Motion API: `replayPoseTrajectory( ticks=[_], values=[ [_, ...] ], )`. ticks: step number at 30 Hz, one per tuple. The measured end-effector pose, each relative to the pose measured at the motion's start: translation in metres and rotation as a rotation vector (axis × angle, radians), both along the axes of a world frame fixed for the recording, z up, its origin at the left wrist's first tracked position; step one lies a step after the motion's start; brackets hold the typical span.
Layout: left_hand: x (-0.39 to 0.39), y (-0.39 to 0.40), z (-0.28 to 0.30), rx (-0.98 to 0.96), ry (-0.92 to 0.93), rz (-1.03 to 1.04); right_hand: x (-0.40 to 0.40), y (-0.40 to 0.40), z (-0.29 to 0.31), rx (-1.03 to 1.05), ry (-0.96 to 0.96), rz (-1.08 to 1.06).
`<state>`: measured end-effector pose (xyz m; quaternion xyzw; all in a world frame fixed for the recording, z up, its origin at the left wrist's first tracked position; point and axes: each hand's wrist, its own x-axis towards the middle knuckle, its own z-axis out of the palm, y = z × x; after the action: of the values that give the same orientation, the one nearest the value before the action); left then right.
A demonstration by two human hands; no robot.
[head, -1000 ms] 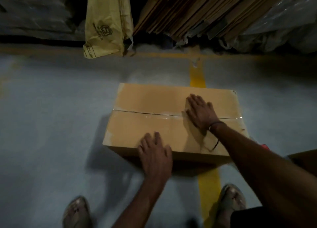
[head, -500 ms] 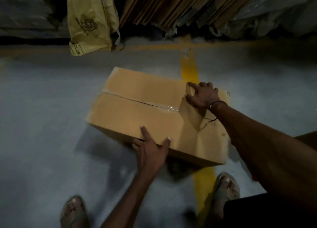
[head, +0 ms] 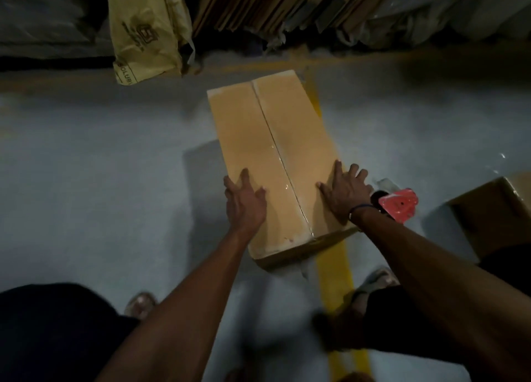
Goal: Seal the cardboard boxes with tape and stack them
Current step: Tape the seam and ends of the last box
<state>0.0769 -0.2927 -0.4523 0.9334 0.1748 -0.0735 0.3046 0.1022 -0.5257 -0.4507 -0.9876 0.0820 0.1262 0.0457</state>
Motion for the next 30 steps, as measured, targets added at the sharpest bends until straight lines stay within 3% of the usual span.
replayPoseTrajectory(
  ticks=[7, 11, 14, 17, 21, 23, 25, 30],
  values=[
    [-0.040, -0.021, -0.025, 0.198, -0.012, -0.077, -0.025, 0.000, -0.007, -0.038, -0.088, 0.014],
    [-0.021, -0.011, -0.029, 0.268, -0.030, -0.119, -0.011, -0.018, -0.015, 0.091, -0.135, 0.120],
    [-0.002, 0.003, -0.031, 0.286, -0.039, -0.167, -0.001, -0.031, -0.020, 0.330, -0.092, 0.124],
    [0.013, 0.007, -0.036, 0.316, -0.079, -0.195, 0.002, -0.057, -0.035, 0.554, -0.177, -0.115],
    [0.023, -0.031, -0.029, 0.289, -0.184, -0.319, -0.015, -0.120, -0.070, 0.371, -0.400, -0.617],
    [0.027, -0.068, -0.021, 0.215, -0.216, -0.399, -0.026, -0.154, -0.090, 0.346, -0.336, -0.830],
    [0.025, -0.104, -0.015, 0.172, -0.263, -0.521, -0.033, -0.183, -0.119, 0.349, -0.146, -0.957],
    [0.006, -0.155, -0.028, 0.150, -0.262, -0.750, -0.047, -0.230, -0.189, 0.374, 0.189, -0.864]
  ],
)
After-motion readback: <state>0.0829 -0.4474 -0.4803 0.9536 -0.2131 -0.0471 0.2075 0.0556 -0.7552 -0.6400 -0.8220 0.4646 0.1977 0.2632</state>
